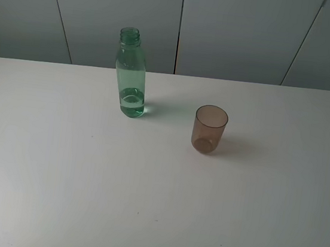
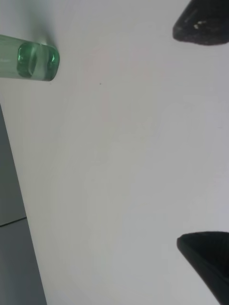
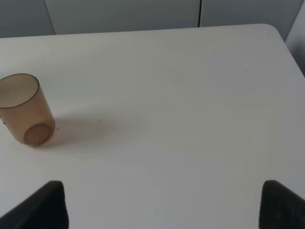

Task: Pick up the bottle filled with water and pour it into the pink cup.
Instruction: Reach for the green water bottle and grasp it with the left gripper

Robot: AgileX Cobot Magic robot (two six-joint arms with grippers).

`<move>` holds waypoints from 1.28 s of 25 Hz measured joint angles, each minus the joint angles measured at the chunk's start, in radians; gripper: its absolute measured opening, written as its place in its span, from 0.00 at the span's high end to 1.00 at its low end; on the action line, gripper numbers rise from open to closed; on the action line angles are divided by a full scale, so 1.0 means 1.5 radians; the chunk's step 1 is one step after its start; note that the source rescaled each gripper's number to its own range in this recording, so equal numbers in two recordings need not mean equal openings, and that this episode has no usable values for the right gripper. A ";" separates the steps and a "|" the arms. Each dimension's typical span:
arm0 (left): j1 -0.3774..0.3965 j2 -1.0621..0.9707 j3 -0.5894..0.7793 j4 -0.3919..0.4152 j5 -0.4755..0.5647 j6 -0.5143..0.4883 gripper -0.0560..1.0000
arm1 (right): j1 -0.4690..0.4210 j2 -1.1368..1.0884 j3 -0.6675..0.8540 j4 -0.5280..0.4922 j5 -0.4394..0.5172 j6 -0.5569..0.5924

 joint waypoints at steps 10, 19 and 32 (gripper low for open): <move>0.000 0.000 0.000 -0.002 0.000 0.001 0.00 | 0.000 0.000 0.000 0.000 0.000 0.000; 0.000 0.154 -0.161 -0.018 0.006 0.052 0.00 | 0.000 0.000 0.000 0.000 0.000 0.000; -0.012 0.521 -0.214 -0.177 -0.138 0.441 0.00 | 0.000 0.000 0.000 0.000 0.000 0.000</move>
